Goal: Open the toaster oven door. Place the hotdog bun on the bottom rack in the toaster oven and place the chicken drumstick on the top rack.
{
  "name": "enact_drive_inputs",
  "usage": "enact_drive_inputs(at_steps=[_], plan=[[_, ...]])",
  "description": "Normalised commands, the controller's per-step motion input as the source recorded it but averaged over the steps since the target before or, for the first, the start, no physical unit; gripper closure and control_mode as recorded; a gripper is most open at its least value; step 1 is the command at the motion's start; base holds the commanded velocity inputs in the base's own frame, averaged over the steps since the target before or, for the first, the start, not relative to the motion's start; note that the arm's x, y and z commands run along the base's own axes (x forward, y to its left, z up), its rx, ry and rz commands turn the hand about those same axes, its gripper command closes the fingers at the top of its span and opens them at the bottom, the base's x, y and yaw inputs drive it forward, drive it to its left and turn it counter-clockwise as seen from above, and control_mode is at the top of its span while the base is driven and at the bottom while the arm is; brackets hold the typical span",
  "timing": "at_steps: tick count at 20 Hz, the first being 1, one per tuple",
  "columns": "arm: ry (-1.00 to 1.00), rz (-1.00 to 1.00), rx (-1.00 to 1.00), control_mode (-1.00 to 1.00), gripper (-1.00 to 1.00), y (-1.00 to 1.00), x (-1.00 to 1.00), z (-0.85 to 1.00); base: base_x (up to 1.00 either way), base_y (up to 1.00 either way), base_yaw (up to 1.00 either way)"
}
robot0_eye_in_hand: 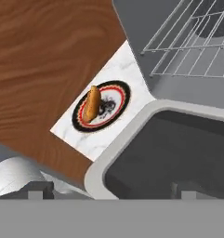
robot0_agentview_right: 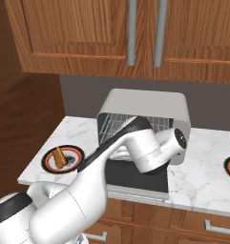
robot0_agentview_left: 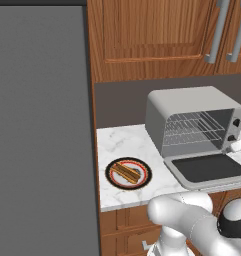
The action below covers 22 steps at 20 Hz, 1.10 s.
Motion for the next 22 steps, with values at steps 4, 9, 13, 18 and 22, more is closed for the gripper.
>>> enact_drive_inputs(at_steps=[4, 9, 13, 18, 22], plan=[[-0.34, 0.42, 0.01, -1.00, -1.00, -0.19, 0.04, 0.00, 0.00, 0.00, 0.00], [-0.42, 0.27, 0.07, -1.00, -1.00, -0.04, 0.12, 0.00, 0.00, 0.00, 0.00], [-0.28, -0.02, 0.09, -1.00, -1.00, 0.01, 0.09, -0.03, 0.00, 0.00, 0.00], [-0.21, -0.07, 0.14, -1.00, -1.00, 0.03, 0.09, -0.03, 0.00, 0.00, 0.00], [-0.16, -0.01, 0.20, -1.00, -1.00, 0.00, 0.14, -0.05, 0.00, 0.00, 0.00]])
